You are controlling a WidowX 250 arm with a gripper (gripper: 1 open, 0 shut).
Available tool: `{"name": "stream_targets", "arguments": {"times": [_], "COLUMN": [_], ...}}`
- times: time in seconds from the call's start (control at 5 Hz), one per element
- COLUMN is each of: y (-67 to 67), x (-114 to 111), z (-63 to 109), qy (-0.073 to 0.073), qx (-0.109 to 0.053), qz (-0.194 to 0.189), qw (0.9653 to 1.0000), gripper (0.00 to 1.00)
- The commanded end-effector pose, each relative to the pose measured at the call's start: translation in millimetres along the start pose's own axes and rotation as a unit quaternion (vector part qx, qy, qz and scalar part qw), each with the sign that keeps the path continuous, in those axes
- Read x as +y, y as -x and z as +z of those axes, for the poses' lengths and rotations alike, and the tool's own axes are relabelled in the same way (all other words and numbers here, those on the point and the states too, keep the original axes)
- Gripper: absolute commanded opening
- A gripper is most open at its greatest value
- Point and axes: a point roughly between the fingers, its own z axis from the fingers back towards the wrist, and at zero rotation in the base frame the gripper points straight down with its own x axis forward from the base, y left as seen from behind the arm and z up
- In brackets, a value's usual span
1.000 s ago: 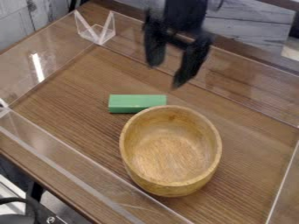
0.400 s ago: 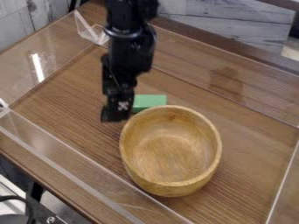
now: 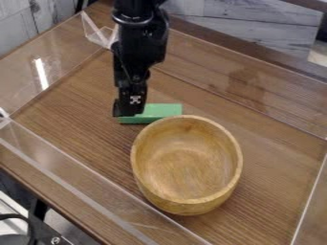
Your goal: Put the green block in the brown bowl
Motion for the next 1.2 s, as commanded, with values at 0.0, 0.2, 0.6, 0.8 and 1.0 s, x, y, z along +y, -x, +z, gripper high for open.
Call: {"name": "stream_targets", "arguments": {"times": [0.0, 0.2, 0.6, 0.8, 1.0], "y": [-7.1, -10.3, -14.1, -15.3, -16.5], "x": [14, 19, 27, 29, 31], "z": [3.6, -4.8, -19.3, -24.5, -28.8], "qy": [-0.028, -0.032, -0.034, -0.034, -0.033], "qx": [-0.02, -0.025, -0.032, -0.034, -0.035], "qz": [-0.007, -0.012, -0.013, -0.011, -0.01], "qw": [0.9994, 0.9991, 0.9988, 0.9988, 0.9988], "gripper": [1.0, 1.0, 1.0, 1.0, 1.0]}}
